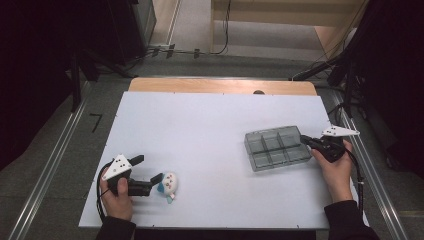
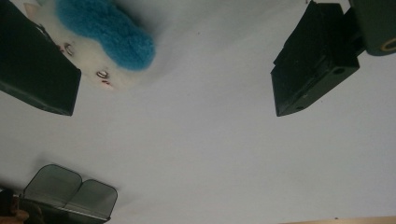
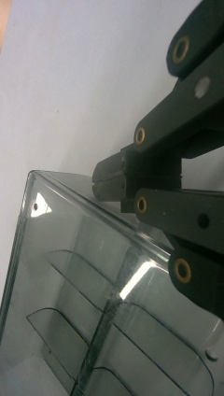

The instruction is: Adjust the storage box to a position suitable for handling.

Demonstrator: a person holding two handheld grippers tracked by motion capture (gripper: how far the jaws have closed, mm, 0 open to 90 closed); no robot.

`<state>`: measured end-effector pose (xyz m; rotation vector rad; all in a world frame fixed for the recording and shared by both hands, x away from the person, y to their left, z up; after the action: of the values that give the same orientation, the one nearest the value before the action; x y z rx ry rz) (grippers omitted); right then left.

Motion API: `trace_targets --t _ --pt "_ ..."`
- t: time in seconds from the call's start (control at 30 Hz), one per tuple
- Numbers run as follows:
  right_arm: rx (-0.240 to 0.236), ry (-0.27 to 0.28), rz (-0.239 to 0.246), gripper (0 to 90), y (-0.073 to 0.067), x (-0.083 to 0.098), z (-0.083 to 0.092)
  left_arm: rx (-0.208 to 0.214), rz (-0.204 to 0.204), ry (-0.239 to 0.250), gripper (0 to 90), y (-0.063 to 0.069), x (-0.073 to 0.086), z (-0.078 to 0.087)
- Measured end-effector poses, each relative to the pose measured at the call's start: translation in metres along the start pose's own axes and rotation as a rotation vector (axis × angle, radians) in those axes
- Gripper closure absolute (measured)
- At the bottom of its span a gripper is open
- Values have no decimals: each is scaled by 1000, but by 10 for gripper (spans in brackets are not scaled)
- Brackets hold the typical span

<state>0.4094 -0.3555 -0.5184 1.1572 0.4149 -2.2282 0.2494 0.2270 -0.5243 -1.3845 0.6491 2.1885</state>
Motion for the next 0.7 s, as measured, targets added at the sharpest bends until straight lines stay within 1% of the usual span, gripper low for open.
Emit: trace_targets --t 0.5,0.57,0.7 --pt "-41 -3 32 883 -14 -5 -8 2 1 0 11 0 0 0" --pt "-55 -3 42 883 -18 -6 -10 2 1 0 11 0 0 0" --pt "-66 -4 49 883 -22 -8 -13 2 2 1 11 0 0 0"
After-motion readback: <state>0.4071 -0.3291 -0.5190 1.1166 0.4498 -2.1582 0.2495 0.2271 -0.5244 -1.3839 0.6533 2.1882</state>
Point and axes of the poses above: each handheld gripper's, and its own axes: z roughly backward along the jaws, x roughly out of its underside, y roughly to its right, the point moved 3 cm from there along -z, roughly forward along the jaws, and after that the axes turned 1 degree about x, right-handed, at the moved point
